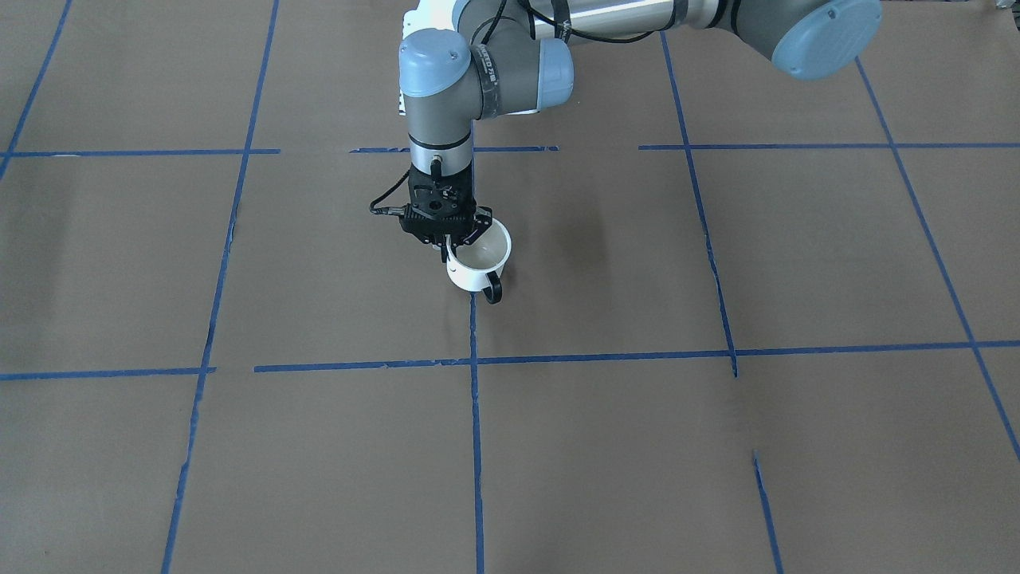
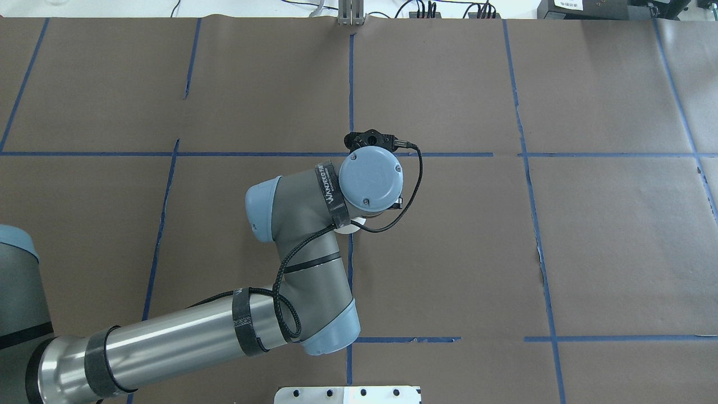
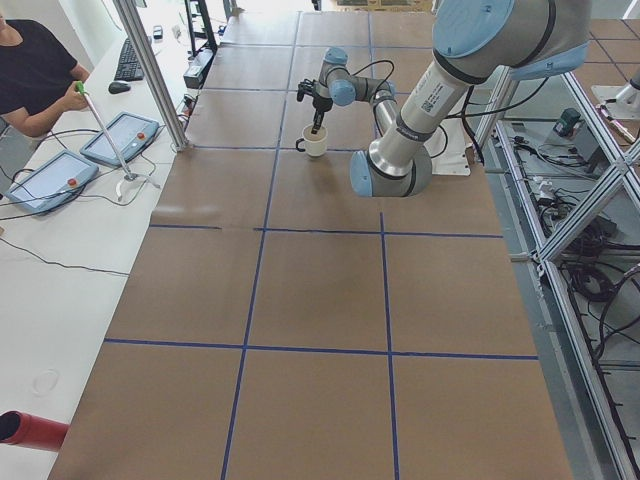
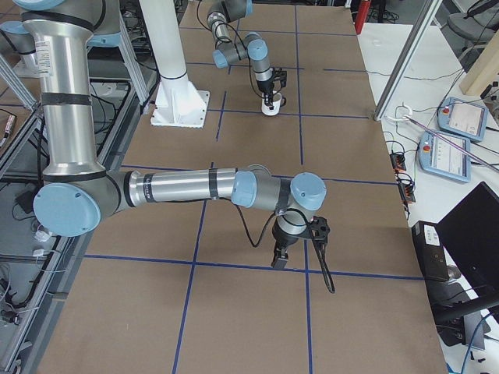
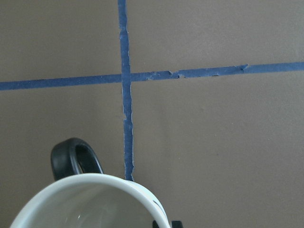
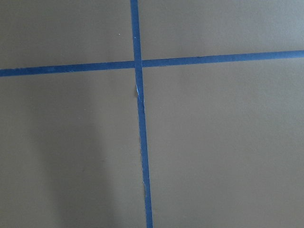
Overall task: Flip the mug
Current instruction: 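Lower the upright mug onto the table and open the left gripper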
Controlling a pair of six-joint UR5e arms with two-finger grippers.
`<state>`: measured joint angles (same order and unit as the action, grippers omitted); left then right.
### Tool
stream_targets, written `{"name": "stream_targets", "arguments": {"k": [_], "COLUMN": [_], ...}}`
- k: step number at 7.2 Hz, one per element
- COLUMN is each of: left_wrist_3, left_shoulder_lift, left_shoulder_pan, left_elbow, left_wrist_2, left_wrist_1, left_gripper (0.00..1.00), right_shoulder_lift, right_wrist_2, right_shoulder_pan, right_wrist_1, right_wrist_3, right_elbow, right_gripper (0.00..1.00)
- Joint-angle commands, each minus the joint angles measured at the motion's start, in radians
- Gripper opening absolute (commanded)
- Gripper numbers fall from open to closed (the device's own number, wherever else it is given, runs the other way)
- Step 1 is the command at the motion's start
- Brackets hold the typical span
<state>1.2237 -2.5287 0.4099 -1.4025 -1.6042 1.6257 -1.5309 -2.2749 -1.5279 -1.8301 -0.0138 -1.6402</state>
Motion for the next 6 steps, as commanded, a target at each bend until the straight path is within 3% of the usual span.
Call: {"name": "stream_targets", "arguments": {"k": [1,4,6], "left_wrist_3": [0.005,-0.010,-0.108], "left_shoulder_lift": [-0.001,-0.010,-0.010], "left_shoulder_pan": [-0.005,0.015,0.061], "left_elbow": [0.002,-0.050,-0.146], "left_wrist_2": [0.004,0.003,-0.003], "left_wrist_1": [0.005,-0.016,-0.137], "left_gripper": [1.00,1.00,1.00], "right_shoulder_lift": [0.000,0.000,0.000], "right_wrist_2": [0.000,0.000,0.000], "right_shoulder_pan": [0.000,0.000,0.000], "right_wrist_1": [0.000,0.000,0.000], "right_wrist_3": [0.000,0.000,0.000], "right_elbow": [0.000,0.000,-0.001], "right_gripper": [1.00,1.00,1.00]}}
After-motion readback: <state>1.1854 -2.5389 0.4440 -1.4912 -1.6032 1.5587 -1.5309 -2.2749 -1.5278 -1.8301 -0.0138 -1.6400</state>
